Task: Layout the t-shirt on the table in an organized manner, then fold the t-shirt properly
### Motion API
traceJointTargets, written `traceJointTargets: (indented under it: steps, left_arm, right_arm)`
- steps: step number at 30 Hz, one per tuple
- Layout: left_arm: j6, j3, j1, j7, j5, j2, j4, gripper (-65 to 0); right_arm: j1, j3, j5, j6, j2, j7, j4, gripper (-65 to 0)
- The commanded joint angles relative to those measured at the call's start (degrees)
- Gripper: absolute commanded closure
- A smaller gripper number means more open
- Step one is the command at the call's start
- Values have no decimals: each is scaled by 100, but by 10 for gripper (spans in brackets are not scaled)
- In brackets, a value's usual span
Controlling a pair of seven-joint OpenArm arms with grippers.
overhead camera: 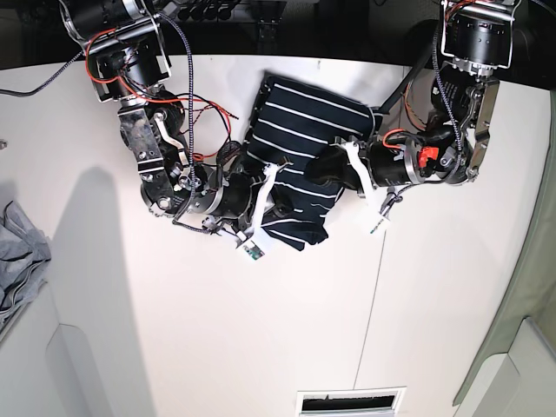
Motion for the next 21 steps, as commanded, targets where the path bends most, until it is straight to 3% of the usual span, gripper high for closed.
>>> traceJointTargets:
  steps: [1,8,13,21]
  left_arm:
    - [-49,-20,11,-48,-186,-138,260,0]
    - [-49,-254,940,52,-254,-756,1611,0]
    - [-49,-1137,2238,59,-262,-1040,2444,0]
    - [-49,-2669,4363,81,-455,-905,3423,0]
  right_arm:
    - [92,28,151,22,-7,-2,304,0]
    - [-345,341,1099,22,223,-1082,1652,0]
    - [-1338,608,1513,24,501,-1233,2345,0]
    - [-3292,656,1943,33,1554,-1349,3495,0]
